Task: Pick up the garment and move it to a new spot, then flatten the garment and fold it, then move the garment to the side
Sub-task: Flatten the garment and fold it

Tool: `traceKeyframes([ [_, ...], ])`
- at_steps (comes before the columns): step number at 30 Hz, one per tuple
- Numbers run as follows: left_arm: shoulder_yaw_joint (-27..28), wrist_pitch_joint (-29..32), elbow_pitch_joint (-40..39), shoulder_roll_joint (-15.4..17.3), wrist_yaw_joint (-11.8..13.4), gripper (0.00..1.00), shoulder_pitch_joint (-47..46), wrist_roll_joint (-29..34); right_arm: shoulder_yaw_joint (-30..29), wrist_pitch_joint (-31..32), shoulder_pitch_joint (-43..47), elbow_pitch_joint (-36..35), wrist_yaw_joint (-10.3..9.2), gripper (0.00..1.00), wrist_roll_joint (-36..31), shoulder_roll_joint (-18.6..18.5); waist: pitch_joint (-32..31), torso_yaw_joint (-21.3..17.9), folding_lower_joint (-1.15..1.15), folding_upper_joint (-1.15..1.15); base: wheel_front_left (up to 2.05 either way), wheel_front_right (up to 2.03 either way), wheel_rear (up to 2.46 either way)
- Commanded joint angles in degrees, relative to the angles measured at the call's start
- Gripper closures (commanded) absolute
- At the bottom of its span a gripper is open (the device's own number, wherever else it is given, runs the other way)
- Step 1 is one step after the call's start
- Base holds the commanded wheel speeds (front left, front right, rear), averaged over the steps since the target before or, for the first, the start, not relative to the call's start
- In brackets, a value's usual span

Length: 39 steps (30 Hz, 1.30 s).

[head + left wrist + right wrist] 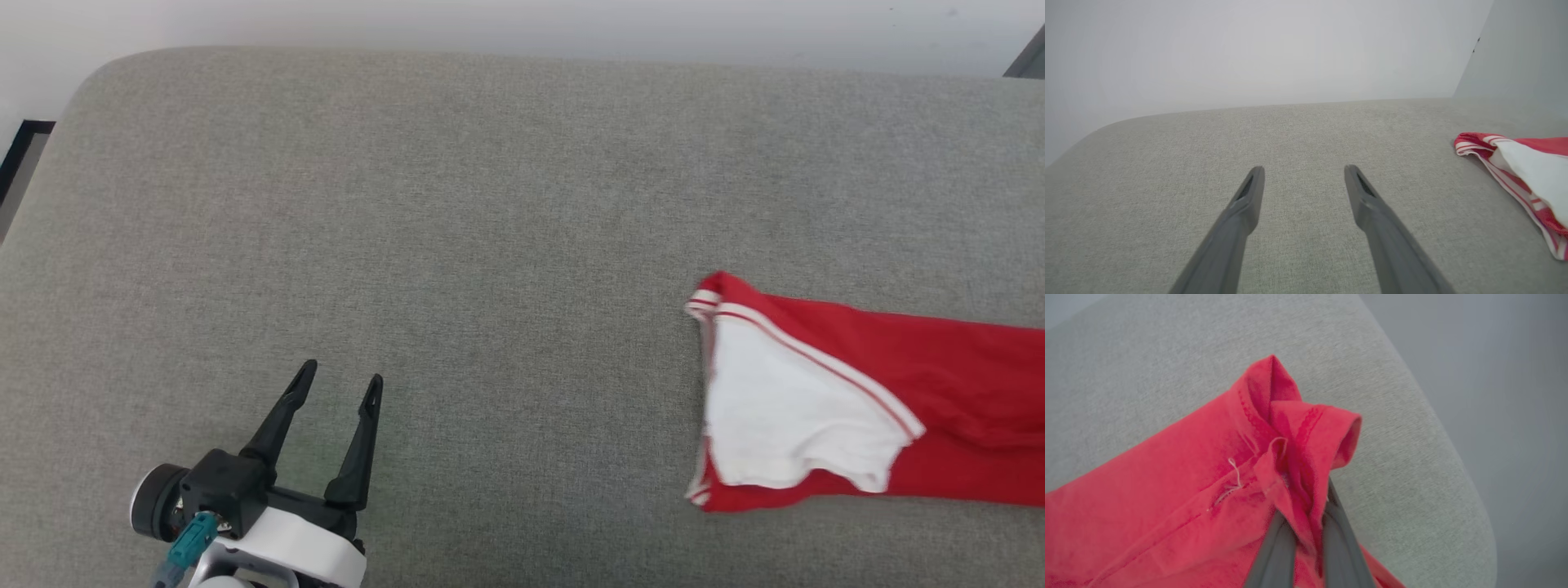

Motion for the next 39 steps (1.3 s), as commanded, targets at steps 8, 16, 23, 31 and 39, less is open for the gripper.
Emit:
traceKeyframes([
  [8,-1.1,-0.3,0.3,0.6,-0.1,0.00,-0.5,-1.2,0.6,-1.2,-0.8,1.5,-0.19,1.00,1.5,0.3,-0.8,-0.5,0.00,0.00,0.00,0.00,0.00],
  [16,-1.7,-0.3,1.3,0.5,-0.1,0.00,0.0,-1.5,10.5,2.4,2.9,-13.6,-0.18,1.00,4.7,2.1,-1.6,0.0,0.00,0.00,0.00,0.00,0.00],
  [23,-1.7,-0.3,0.9,0.1,-0.1,0.00,-0.1,-0.9,18.9,6.1,5.6,-31.5,-0.18,1.00,3.3,4.2,-2.0,1.4,0.00,0.00,0.00,0.00,0.00],
  [31,-0.7,-0.3,1.7,-1.2,-0.1,0.00,-1.0,-1.6,28.3,11.2,3.8,-43.2,-0.18,1.00,0.4,6.8,-2.3,4.3,0.00,0.00,0.00,0.00,0.00],
  [39,-0.6,-0.3,2.4,-2.3,-0.1,0.00,-0.8,-2.1,35.5,13.2,1.1,-42.9,-0.18,1.00,-1.5,9.1,-2.2,6.6,0.00,0.00,0.00,0.00,0.00],
])
